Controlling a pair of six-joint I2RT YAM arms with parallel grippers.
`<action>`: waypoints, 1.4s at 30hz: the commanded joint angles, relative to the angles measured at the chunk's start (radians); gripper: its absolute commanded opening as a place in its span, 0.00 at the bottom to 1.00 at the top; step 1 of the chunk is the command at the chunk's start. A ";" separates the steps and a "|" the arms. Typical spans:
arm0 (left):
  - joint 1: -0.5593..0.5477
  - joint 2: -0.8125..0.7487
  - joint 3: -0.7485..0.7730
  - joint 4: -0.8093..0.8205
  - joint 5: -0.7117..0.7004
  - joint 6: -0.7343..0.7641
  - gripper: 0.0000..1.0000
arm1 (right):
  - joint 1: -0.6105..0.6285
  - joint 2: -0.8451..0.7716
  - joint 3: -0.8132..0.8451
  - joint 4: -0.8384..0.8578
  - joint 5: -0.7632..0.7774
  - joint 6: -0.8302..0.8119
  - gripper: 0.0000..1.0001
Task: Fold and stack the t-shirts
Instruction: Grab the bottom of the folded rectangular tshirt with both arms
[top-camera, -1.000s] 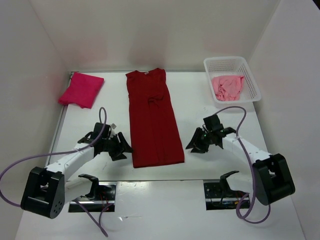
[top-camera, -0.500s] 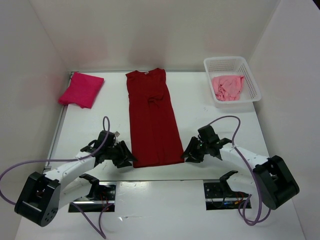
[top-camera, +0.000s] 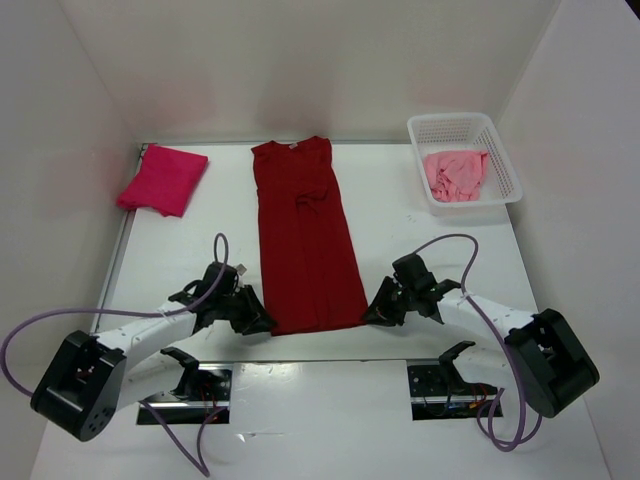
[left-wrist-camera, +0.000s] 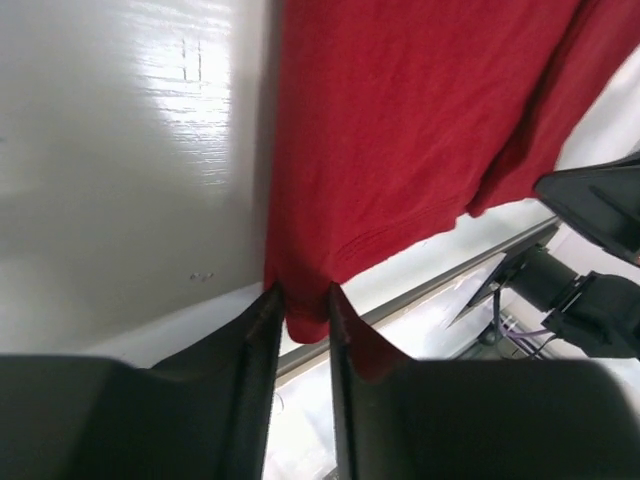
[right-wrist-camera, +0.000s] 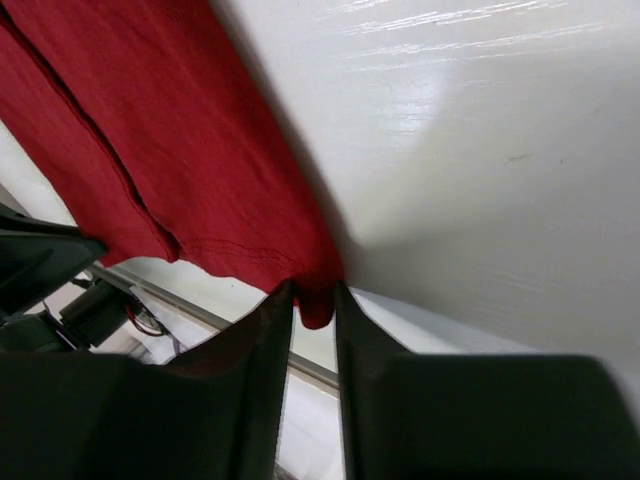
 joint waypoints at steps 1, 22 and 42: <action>-0.037 0.043 -0.001 0.056 -0.007 -0.020 0.30 | 0.008 -0.001 -0.007 0.039 0.030 0.004 0.25; -0.097 -0.267 0.122 -0.407 0.085 -0.035 0.06 | 0.180 -0.333 0.168 -0.389 0.030 0.140 0.01; 0.320 0.529 0.795 -0.132 -0.042 0.219 0.06 | -0.219 0.633 1.040 -0.262 0.048 -0.454 0.01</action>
